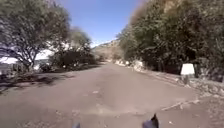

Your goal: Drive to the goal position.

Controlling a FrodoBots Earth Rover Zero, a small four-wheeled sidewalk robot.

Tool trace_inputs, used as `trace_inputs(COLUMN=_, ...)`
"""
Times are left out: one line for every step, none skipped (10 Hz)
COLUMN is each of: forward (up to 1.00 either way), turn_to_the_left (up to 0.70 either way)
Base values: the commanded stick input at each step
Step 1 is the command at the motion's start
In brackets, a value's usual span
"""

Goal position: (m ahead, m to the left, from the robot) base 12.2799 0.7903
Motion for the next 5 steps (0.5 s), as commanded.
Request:
trace_inputs(forward=0.50, turn_to_the_left=-0.33)
trace_inputs(forward=0.50, turn_to_the_left=-0.47)
trace_inputs(forward=0.50, turn_to_the_left=-0.26)
trace_inputs(forward=0.50, turn_to_the_left=-0.06)
trace_inputs(forward=0.50, turn_to_the_left=0.00)
